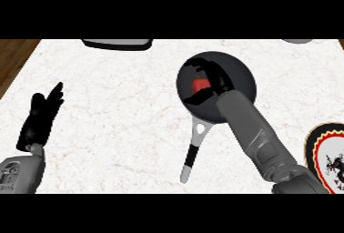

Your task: Pick the bell pepper from the plate and place it in the pan

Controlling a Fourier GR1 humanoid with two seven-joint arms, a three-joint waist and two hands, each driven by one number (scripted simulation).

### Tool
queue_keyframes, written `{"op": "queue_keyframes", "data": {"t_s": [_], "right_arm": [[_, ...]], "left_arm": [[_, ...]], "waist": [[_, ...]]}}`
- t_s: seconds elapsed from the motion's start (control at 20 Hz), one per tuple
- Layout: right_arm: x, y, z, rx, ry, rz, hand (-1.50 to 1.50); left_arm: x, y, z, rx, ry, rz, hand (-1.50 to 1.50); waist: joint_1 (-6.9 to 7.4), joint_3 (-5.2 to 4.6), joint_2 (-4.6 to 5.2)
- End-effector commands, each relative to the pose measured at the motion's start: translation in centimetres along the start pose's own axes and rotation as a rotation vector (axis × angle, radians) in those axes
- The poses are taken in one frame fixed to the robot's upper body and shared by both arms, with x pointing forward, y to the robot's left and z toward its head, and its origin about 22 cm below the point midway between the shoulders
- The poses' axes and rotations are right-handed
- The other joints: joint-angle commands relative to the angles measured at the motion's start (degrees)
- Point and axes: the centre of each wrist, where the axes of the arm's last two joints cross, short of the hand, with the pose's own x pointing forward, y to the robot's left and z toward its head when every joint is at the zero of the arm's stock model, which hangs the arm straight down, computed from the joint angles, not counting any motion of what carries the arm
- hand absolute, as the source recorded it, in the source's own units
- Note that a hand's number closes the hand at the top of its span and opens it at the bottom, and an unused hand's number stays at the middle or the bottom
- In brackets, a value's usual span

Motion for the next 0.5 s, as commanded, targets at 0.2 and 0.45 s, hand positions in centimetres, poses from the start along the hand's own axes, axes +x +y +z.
{"op": "queue_keyframes", "data": {"t_s": [0.2,0.45], "right_arm": [[0.8,-0.1,-0.5,-0.120,-0.077,-0.175,-1.50],[1.3,-1.1,-1.0,-0.251,-0.098,-0.265,-1.50]], "left_arm": [[0.8,0.9,-0.6,-0.015,0.000,-0.004,0.00],[-0.3,1.2,-0.2,0.015,0.021,0.002,0.00]], "waist": [[0.81,0.03,0.06],[-0.89,-0.01,-0.18]]}}
